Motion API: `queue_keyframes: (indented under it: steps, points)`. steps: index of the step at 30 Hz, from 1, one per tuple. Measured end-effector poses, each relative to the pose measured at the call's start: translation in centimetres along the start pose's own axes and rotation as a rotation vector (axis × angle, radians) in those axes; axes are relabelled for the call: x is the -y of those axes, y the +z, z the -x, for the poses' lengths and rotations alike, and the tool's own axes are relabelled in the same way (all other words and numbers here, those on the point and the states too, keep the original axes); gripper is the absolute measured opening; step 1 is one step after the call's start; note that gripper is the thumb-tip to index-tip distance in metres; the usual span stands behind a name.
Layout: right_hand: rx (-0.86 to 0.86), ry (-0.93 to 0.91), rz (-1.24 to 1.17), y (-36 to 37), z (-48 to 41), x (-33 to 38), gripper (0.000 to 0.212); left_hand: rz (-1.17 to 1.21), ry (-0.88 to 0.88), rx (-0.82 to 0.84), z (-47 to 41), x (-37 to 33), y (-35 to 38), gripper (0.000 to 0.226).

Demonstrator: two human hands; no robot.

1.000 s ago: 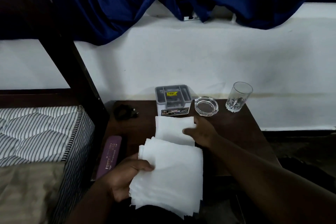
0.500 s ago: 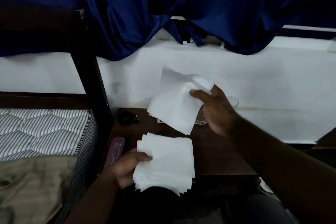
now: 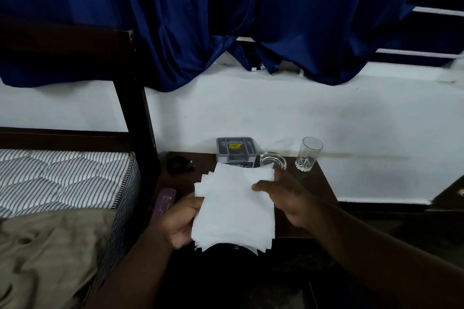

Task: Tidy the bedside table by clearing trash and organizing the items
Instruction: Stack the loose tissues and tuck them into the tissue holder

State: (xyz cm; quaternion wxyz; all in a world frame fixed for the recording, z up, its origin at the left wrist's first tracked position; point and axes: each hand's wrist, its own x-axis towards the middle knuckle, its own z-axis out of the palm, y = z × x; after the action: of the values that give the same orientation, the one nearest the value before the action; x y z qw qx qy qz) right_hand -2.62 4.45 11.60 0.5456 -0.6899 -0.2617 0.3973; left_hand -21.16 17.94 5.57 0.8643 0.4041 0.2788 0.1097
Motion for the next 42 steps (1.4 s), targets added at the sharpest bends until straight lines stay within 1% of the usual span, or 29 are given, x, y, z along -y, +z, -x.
queue_keyframes:
  steps: [2,4,7,9,10,11,14,17,20,22,24,25,27,29,30,32,35,37,39,40,42]
  points:
    - [-0.009,-0.009,0.008,-0.3,0.2,-0.5,0.033,0.004,-0.005,0.01,0.0,0.0,0.2,0.037]
    - [0.019,-0.027,-0.059,-0.6,0.3,-0.5,0.035,0.005,-0.015,0.02,0.1,0.0,0.4,0.039]
    - [0.146,-0.048,-0.288,-1.3,0.5,0.0,0.035,0.018,-0.039,0.006,0.0,0.2,0.8,0.042]
    - [0.219,-0.023,-0.36,-1.6,0.8,0.3,0.036,0.04,-0.046,0.014,0.1,0.3,1.2,0.044]
    - [0.219,-0.02,-0.341,-1.6,0.9,0.3,0.034,0.052,-0.045,0.028,0.2,0.4,1.5,0.043]
    - [0.181,-0.027,-0.284,-1.6,0.9,0.2,0.032,0.063,-0.043,0.042,0.3,0.4,1.7,0.042]
    - [-0.005,-0.035,-0.066,-1.6,1.1,0.1,0.033,0.092,-0.044,0.052,0.4,0.2,2.0,0.04]
    - [-0.061,-0.023,0.027,-1.6,1.4,-0.1,0.043,0.13,-0.083,0.028,0.3,0.2,2.3,0.039]
    - [-0.099,-0.028,0.082,-1.5,2.2,-0.1,0.047,0.166,-0.108,0.021,0.4,0.4,2.8,0.038]
    - [-0.114,0.004,-0.03,-1.7,2.9,0.1,0.045,0.189,-0.116,0.027,0.7,0.5,3.5,0.038]
    - [-0.005,0.115,-0.238,-2.4,3.7,0.2,0.041,0.199,-0.124,0.035,1.1,0.5,4.3,0.037]
    - [0.064,0.185,-0.343,-2.8,4.3,0.2,0.044,0.195,-0.125,0.045,1.3,0.4,4.8,0.037]
    - [0.158,0.268,-0.539,-3.9,5.1,-0.5,0.059,0.181,-0.131,0.074,1.9,0.2,5.8,0.038]
    - [0.238,0.305,-0.706,-4.6,6.1,-1.2,0.07,0.163,-0.142,0.099,2.5,0.1,6.7,0.043]
    - [0.282,0.304,-0.754,-4.8,6.6,-1.3,0.071,0.156,-0.147,0.107,2.7,0.1,7.2,0.045]
    - [0.344,0.27,-0.808,-4.9,7.6,-1.2,0.066,0.144,-0.149,0.109,3.5,0.1,8.3,0.046]
    - [0.336,0.265,-0.797,-5.4,8.8,-0.5,0.061,0.143,-0.127,0.101,4.6,0.4,9.7,0.048]
    - [0.293,0.279,-0.73,-6.0,9.6,-0.2,0.061,0.198,-0.097,0.144,5.2,0.3,10.5,0.05]
    - [0.219,0.297,-0.644,-6.7,10.0,0.3,0.058,0.236,-0.066,0.169,5.6,-0.1,11.0,0.06]
    - [0.187,0.301,-0.6,-7.0,10.1,0.6,0.055,0.214,-0.053,0.167,5.9,-0.4,11.5,0.063]
    - [0.148,0.297,-0.518,-7.1,10.6,1.3,0.045,0.094,-0.052,0.133,6.4,-0.8,12.4,0.063]
